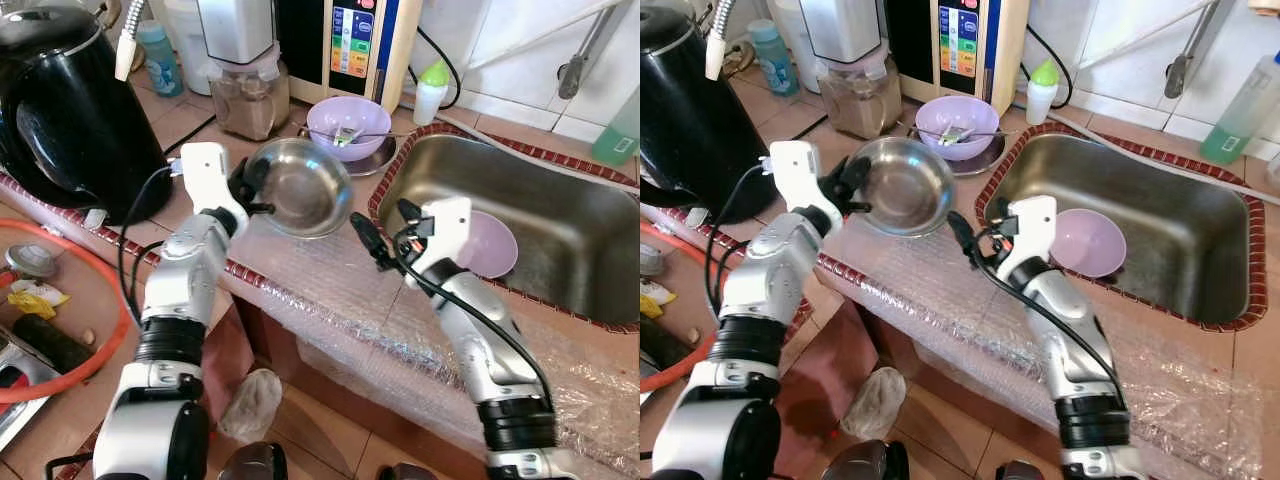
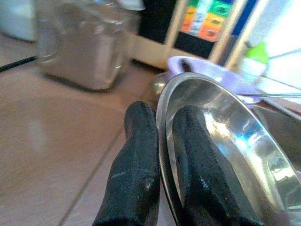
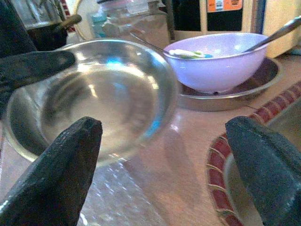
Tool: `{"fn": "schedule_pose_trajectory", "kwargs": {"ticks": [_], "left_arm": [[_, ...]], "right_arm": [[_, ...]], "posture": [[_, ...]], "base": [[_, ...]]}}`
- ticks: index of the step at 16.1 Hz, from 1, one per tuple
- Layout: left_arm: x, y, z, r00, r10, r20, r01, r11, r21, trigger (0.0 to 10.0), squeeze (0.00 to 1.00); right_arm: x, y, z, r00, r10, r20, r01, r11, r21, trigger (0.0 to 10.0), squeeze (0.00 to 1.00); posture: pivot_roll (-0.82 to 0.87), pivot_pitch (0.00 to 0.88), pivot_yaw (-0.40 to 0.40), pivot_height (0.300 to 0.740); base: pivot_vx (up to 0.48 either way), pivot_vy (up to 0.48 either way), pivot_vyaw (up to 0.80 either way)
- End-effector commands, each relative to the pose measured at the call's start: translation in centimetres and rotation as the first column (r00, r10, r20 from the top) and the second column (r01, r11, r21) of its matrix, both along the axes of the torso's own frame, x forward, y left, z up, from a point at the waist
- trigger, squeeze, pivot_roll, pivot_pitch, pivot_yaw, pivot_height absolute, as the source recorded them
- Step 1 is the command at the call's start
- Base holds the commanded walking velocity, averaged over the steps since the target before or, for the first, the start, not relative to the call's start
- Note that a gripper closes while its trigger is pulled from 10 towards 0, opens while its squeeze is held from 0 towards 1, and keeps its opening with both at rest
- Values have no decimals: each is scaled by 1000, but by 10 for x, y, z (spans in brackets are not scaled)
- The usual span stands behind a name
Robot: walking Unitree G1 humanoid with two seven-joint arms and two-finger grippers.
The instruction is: Kitchen organization
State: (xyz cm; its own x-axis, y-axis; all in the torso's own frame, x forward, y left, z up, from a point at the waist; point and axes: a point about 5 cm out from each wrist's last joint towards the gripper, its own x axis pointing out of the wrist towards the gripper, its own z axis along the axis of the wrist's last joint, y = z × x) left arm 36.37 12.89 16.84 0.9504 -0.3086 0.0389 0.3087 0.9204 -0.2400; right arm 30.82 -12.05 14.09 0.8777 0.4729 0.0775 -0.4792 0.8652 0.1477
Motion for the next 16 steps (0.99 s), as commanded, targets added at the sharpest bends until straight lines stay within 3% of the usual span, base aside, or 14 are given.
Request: {"fn": "schedule_pose_trajectory", "kwargs": {"ticks": [1, 8, 9, 11, 13, 16], "left_arm": [[-3, -1, 8, 998, -12, 68, 14, 1000, -23, 0, 0], [-10, -14, 34, 963, -113, 244, 150, 980, -135, 0, 0], [-12, -16, 34, 960, -128, 249, 166, 976, -138, 0, 0], [-13, -17, 34, 959, -131, 253, 170, 975, -140, 0, 0], [-13, -18, 35, 955, -142, 259, 182, 974, -137, 0, 0], [-12, -17, 36, 954, -134, 267, 177, 974, -142, 0, 0]], "right_arm": [[5, 4, 3, 1000, -1, 2, 1, 1000, 31, 10000, 0], [26, 20, 10, 997, -78, -25, 80, 989, 120, 10000, 0], [29, 20, 14, 995, -93, -27, 96, 981, 169, 0, 0], [33, 18, 19, 991, -120, -65, 132, 963, 233, 0, 0], [39, 14, 23, 978, -137, -158, 186, 917, 354, 0, 0], [41, 13, 24, 972, -118, -204, 191, 900, 392, 0, 0]], "posture": [[-2, 45, 42, 740], [9, 35, 40, 740], [9, 35, 40, 740], [7, 35, 39, 740], [8, 34, 39, 740], [6, 31, 38, 740]], "base": [[0, 0, 0], [0, 0, 0], [0, 0, 0], [0, 0, 0], [0, 0, 0], [0, 0, 0]]}}
